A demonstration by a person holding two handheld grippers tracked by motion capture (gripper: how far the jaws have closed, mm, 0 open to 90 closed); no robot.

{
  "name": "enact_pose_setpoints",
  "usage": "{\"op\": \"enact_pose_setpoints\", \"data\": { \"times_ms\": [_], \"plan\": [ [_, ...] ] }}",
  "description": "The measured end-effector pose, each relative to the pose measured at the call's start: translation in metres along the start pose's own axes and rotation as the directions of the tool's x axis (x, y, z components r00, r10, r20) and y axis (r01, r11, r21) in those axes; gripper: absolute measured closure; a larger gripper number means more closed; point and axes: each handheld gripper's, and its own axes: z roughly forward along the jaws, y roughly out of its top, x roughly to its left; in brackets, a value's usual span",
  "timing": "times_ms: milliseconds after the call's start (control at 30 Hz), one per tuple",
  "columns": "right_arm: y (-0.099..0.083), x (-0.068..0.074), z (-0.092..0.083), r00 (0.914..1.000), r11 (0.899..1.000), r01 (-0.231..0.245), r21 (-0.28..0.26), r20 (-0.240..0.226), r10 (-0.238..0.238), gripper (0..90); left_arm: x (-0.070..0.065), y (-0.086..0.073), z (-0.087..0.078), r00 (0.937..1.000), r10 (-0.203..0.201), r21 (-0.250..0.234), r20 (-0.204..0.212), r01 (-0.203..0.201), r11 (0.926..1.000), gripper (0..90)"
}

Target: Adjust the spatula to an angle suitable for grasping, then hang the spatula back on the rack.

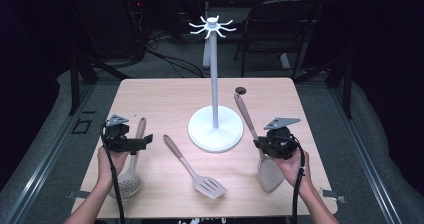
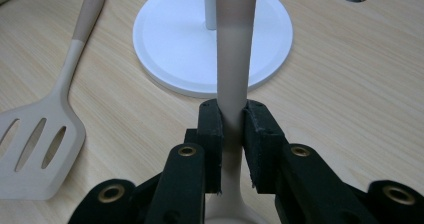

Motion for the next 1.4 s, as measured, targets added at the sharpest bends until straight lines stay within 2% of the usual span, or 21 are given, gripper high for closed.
{"op": "enact_pose_setpoints", "data": {
  "times_ms": [167, 333, 433, 667, 900, 1133, 1400],
  "plan": [
    [0.004, 0.008, -0.001, 0.9990, 0.999, 0.043, -0.010, -0.015, -0.043, 78.9, -0.003, 0.001, 0.000, 1.0000, 0.005, 0.007, 0.002, -0.005, 1.0000, 0.0],
    [0.009, 0.015, 0.002, 0.9975, 0.997, 0.064, -0.034, -0.025, -0.065, 78.9, -0.007, 0.005, 0.001, 0.9998, 0.016, 0.004, 0.008, -0.016, 0.9999, 0.0],
    [0.012, 0.019, 0.003, 0.9966, 0.997, 0.076, -0.029, -0.028, -0.077, 78.9, -0.010, 0.008, 0.001, 0.9997, 0.020, -0.008, 0.013, -0.020, 0.9998, 0.0],
    [0.018, 0.030, 0.009, 0.9942, 0.995, 0.098, -0.036, -0.042, -0.099, 78.9, -0.023, 0.018, 0.001, 0.9980, 0.038, -0.023, 0.051, -0.037, 0.9991, 0.0],
    [0.026, 0.036, 0.015, 0.9925, 0.993, 0.110, -0.044, -0.049, -0.112, 78.9, -0.033, 0.026, -0.001, 0.9956, 0.053, -0.041, 0.077, -0.050, 0.9979, 0.0],
    [0.034, 0.040, 0.020, 0.9912, 0.992, 0.123, -0.041, -0.046, -0.124, 78.9, -0.041, 0.032, 0.003, 0.9932, 0.066, -0.035, 0.097, -0.062, 0.9974, 0.0],
    [0.041, 0.040, 0.024, 0.9928, 0.993, 0.109, -0.049, -0.045, -0.111, 78.9, -0.060, 0.042, 0.006, 0.9869, 0.085, -0.074, 0.137, -0.075, 0.9944, 0.1]
  ]
}}
